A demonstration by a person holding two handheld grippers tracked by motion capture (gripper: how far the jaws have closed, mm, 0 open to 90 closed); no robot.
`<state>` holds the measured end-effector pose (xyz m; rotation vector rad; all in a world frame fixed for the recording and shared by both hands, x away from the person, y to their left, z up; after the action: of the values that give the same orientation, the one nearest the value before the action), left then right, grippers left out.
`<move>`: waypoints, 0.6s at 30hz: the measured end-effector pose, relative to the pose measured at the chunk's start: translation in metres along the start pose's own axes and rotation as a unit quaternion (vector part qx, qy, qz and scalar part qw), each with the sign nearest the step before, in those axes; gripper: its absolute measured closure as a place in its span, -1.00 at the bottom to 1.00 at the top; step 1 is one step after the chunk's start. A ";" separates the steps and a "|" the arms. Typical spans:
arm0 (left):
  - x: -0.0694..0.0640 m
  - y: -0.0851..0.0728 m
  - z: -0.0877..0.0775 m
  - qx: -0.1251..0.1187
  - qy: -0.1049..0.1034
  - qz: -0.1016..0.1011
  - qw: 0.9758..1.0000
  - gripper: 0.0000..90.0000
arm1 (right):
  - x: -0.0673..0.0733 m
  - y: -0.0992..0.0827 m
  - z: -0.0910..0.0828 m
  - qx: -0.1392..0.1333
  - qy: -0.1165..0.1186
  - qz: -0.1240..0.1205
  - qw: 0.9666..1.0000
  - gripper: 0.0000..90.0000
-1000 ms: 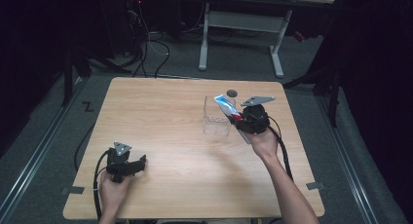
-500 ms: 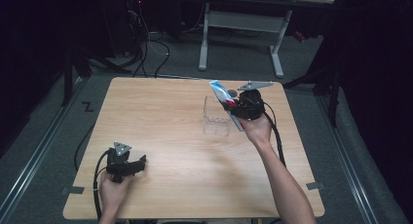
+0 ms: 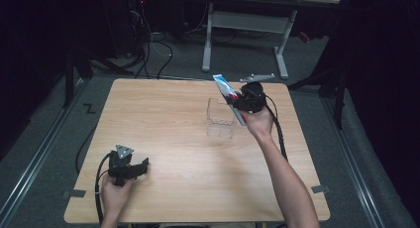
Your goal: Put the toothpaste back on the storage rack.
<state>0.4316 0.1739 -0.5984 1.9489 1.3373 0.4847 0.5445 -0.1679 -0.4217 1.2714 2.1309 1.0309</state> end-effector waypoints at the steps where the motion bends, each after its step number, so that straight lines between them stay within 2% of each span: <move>1: 0.000 0.000 0.000 0.000 0.000 0.000 1.000 -0.55 | 0.000 0.001 0.001 0.001 -0.001 0.000 1.000 0.55; 12: 0.000 0.000 0.000 -0.001 0.000 -0.001 1.000 -0.55 | 0.003 0.007 0.018 0.015 -0.006 -0.008 1.000 0.54; 18: 0.000 0.000 0.000 -0.001 0.000 -0.001 1.000 -0.55 | 0.003 0.011 0.022 0.013 -0.005 0.001 1.000 0.54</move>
<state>0.4316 0.1738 -0.5983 1.9458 1.3379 0.4845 0.5643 -0.1535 -0.4270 1.2870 2.1430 0.9990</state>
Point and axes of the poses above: each handheld gripper's, and its own axes: z roughly forward along the jaws, y roughly out of its top, x roughly to its left, the point moved 9 cm from there along z, roughly forward along the jaws, and after that the axes turned 6 degrees about -y, right-handed, at the moved point
